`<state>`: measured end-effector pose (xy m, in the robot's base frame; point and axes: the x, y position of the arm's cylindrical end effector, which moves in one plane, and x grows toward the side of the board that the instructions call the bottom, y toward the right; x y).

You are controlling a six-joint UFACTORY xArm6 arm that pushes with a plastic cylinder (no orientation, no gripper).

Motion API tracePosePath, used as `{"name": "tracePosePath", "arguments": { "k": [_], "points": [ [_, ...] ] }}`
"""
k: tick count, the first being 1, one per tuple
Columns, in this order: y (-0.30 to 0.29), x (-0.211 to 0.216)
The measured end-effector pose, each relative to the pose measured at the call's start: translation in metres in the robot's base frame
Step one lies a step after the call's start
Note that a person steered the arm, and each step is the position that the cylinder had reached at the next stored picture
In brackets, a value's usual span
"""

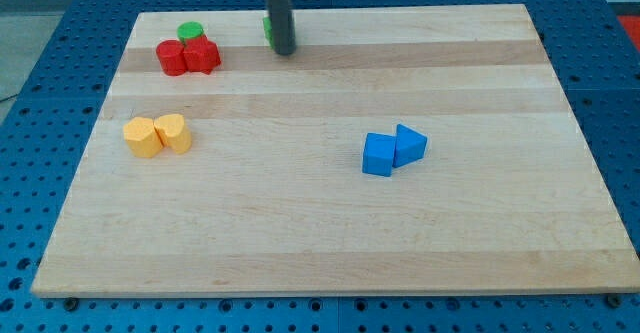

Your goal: Move the green star into the green circle

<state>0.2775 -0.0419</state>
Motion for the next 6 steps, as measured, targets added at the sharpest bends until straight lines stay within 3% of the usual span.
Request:
{"name": "tracePosePath", "arguments": {
  "k": [1, 2, 4, 6],
  "points": [
    [0.063, -0.014],
    [0.051, -0.033],
    [-0.06, -0.033],
    [-0.067, -0.053]
  ]
}}
